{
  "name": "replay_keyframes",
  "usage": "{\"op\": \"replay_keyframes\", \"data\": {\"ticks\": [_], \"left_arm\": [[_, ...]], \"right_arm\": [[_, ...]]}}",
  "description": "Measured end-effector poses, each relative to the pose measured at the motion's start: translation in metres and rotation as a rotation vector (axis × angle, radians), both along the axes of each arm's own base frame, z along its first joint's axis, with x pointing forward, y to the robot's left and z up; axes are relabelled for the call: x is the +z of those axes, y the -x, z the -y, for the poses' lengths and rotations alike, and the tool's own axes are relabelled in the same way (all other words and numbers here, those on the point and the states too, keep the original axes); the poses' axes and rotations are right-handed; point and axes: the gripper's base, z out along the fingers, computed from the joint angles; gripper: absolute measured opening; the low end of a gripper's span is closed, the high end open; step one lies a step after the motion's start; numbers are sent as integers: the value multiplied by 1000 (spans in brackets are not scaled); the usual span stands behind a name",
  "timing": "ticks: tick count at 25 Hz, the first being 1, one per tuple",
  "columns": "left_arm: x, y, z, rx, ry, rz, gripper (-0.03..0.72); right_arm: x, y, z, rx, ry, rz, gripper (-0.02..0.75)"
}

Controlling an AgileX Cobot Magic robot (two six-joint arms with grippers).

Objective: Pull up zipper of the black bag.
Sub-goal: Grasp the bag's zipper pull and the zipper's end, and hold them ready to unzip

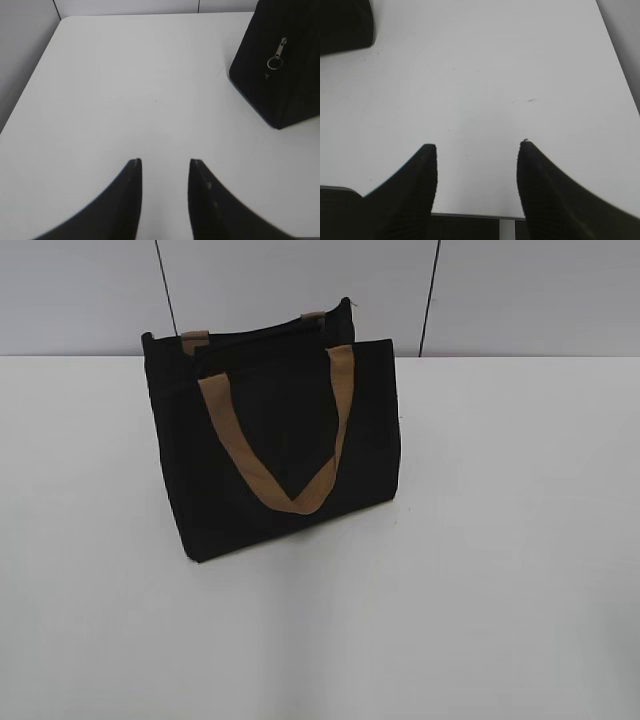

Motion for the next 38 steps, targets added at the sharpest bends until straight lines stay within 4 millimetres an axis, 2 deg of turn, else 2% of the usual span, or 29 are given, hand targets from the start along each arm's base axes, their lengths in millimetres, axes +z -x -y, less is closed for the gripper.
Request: {"op": "replay_keyframes", "data": {"ticks": [4, 7, 11, 15, 18, 21, 25, 27, 34, 38], "left_arm": [[2, -4, 0, 0, 1, -24, 239], [19, -15, -1, 2, 3, -32, 239], [41, -43, -2, 6, 11, -9, 239], [51, -78, -2, -9, 25, 57, 239], [50, -104, -2, -23, 18, 151, 239], [30, -133, -1, -28, 31, 181, 239], [-11, -165, 8, -51, 63, 131, 242], [-31, -179, 19, -98, 59, 56, 251], [-64, -209, 58, -225, 58, 2, 328], [-82, -221, 74, -255, 55, 4, 347]], "right_arm": [[0, 0, 0, 0, -1, 0, 396], [0, 0, 0, 0, -1, 0, 396], [0, 0, 0, 0, -1, 0, 396], [0, 0, 0, 0, -1, 0, 396], [0, 0, 0, 0, -1, 0, 396], [0, 0, 0, 0, -1, 0, 396], [0, 0, 0, 0, -1, 0, 396], [0, 0, 0, 0, -1, 0, 396], [0, 0, 0, 0, -1, 0, 396], [0, 0, 0, 0, -1, 0, 396]]}}
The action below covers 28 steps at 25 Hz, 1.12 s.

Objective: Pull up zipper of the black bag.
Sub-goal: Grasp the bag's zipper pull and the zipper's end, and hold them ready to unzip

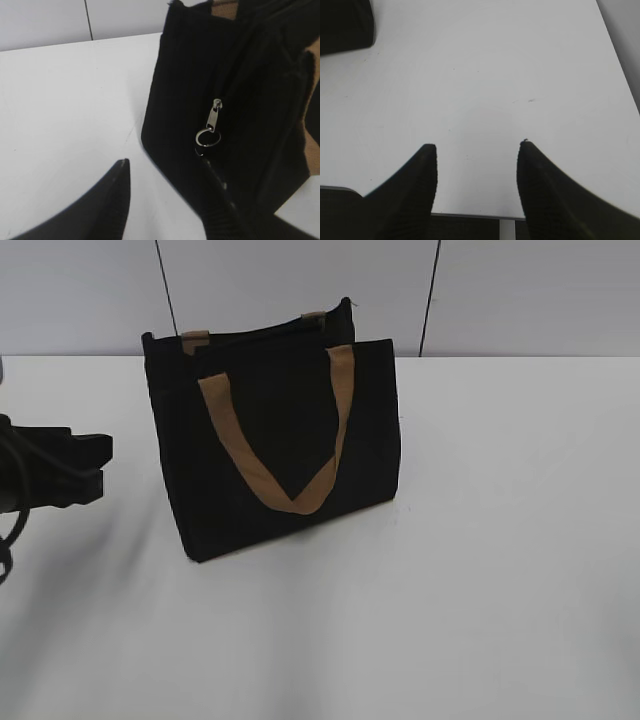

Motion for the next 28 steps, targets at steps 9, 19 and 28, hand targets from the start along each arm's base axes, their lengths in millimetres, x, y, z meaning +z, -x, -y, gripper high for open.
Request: {"op": "replay_keyframes", "data": {"ticks": [9, 19, 28], "left_arm": [[-63, -15, 8, -9, -39, 26, 347], [-127, -30, 20, -161, -44, 73, 347], [-118, -53, 27, -216, -15, 163, 347]], "right_arm": [[0, 0, 0, 0, 0, 0, 396], [0, 0, 0, 0, 0, 0, 396], [0, 0, 0, 0, 0, 0, 396]]}}
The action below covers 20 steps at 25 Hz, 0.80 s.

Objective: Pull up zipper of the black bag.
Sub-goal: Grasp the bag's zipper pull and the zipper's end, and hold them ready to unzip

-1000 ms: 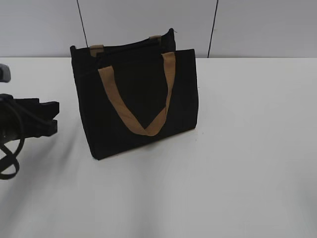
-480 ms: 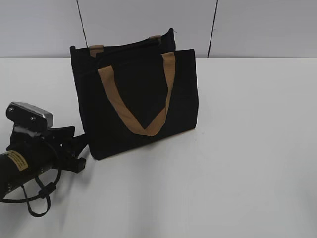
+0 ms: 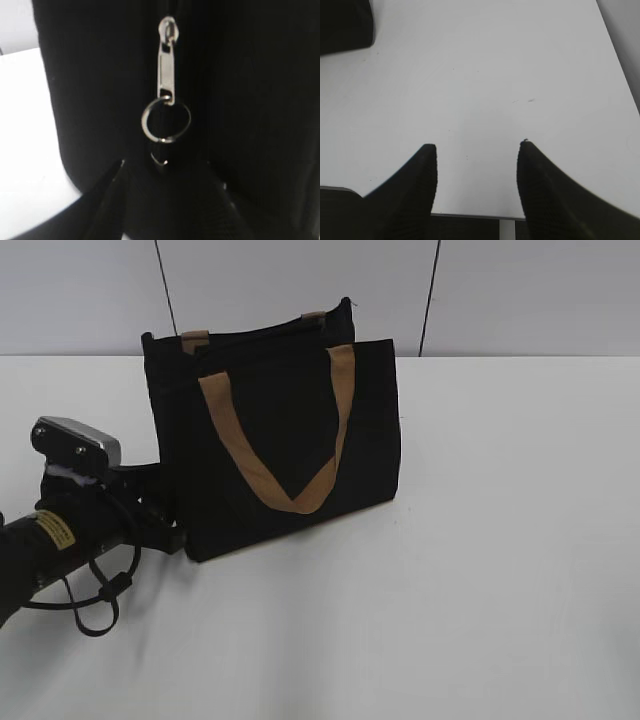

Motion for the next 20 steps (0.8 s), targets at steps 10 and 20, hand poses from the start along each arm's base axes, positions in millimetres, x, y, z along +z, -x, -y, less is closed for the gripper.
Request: {"op": "replay_keyframes", "data": {"ticks": [10, 20], "left_arm": [[-3, -27, 12, -43, -38, -21, 316], [-3, -27, 16, -84, -47, -18, 92]], "right_arm": [[0, 0, 0, 0, 0, 0, 396], [0, 0, 0, 0, 0, 0, 396]]}}
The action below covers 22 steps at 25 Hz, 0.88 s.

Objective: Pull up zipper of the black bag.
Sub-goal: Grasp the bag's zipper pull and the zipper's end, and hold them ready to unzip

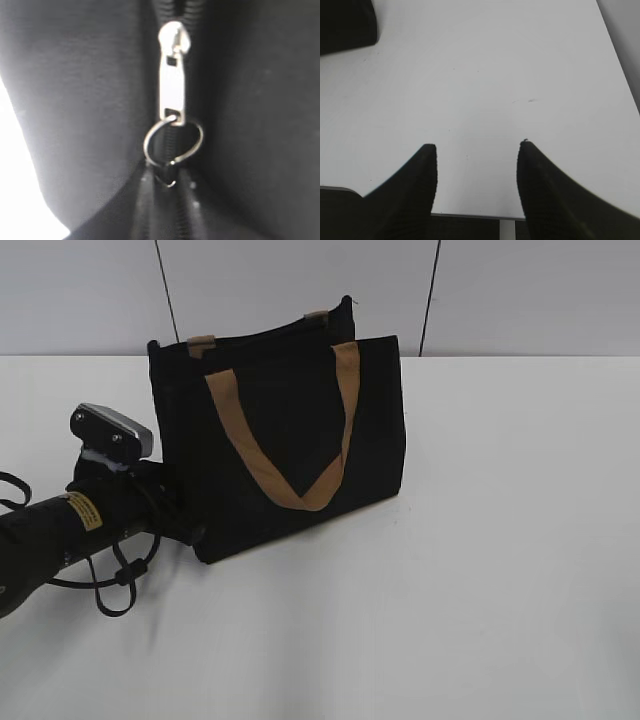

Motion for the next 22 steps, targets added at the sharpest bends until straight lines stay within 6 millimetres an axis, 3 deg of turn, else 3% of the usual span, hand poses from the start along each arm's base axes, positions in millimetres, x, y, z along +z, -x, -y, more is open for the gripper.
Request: {"op": "replay_keyframes", "data": {"ticks": [3, 9, 22], "left_arm": [[0, 0, 0, -2, -3, -4, 28], [3, 0, -2, 22, -7, -12, 23], [69, 23, -23, 159, 19, 82, 22]], "right_arm": [[0, 0, 0, 0, 0, 0, 396], [0, 0, 0, 0, 0, 0, 396], [0, 0, 0, 0, 0, 0, 396]]}}
